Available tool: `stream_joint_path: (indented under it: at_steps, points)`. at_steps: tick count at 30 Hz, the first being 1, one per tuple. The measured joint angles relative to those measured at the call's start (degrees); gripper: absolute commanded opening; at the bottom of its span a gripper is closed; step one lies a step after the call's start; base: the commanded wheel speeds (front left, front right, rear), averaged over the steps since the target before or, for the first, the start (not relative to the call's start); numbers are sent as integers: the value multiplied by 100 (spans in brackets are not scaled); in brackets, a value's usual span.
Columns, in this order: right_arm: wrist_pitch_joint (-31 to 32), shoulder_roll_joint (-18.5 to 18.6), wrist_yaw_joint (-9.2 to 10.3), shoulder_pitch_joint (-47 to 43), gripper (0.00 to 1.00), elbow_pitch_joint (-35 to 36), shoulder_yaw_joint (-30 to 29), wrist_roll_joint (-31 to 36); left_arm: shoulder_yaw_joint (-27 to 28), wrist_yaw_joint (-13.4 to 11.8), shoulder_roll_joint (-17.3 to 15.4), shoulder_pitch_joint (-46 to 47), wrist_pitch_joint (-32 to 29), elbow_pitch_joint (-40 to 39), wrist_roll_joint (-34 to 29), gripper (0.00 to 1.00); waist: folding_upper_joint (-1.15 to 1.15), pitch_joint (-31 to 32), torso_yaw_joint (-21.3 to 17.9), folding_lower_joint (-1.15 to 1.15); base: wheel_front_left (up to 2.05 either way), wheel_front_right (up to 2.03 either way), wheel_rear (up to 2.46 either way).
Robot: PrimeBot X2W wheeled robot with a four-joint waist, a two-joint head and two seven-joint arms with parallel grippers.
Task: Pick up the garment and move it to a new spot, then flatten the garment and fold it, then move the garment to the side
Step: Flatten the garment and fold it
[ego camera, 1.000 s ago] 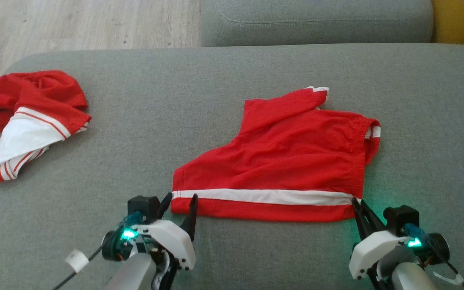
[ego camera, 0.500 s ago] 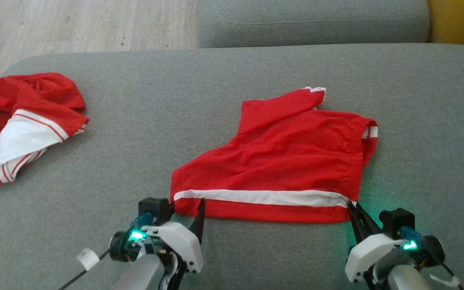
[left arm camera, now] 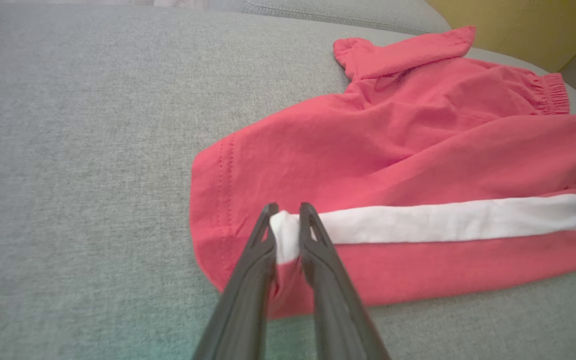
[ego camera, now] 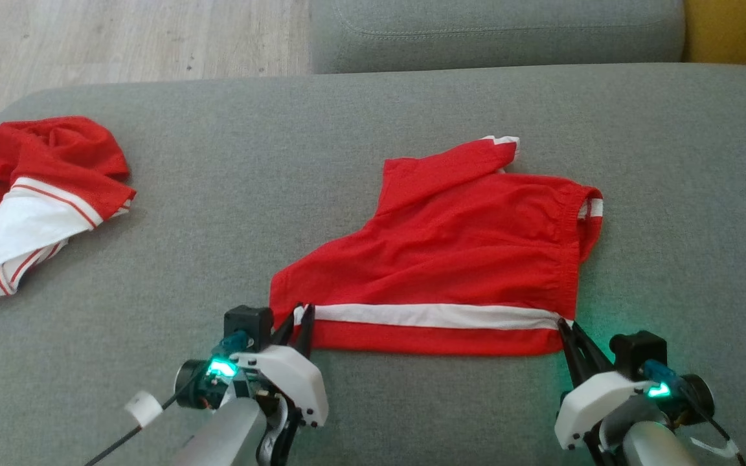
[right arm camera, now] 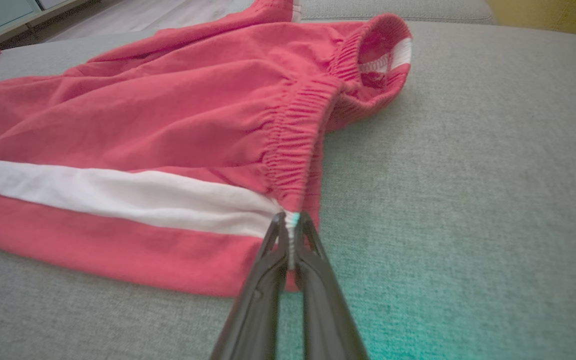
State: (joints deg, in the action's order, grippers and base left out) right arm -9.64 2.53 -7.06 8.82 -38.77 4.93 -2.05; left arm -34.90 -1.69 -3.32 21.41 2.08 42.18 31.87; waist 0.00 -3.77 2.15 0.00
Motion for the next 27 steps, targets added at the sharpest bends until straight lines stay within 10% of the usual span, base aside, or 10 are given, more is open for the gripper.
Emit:
stream_joint_path:
  at_steps: [7,18,27]
  points:
    - [-2,0,0,8,0,-4,-1,0,-7,-64,-93,-5,-105,1,0,0,0,-20,-13,0,0,0,0]
    - [-249,0,0,44,0,426,-89,-203,63,-134,-342,-88,531,-677,0,0,0,188,13,0,0,0,0]
    - [-138,24,0,104,0,2150,-53,-655,169,-360,-927,-442,872,-2542,-222,0,0,650,53,0,0,0,0]
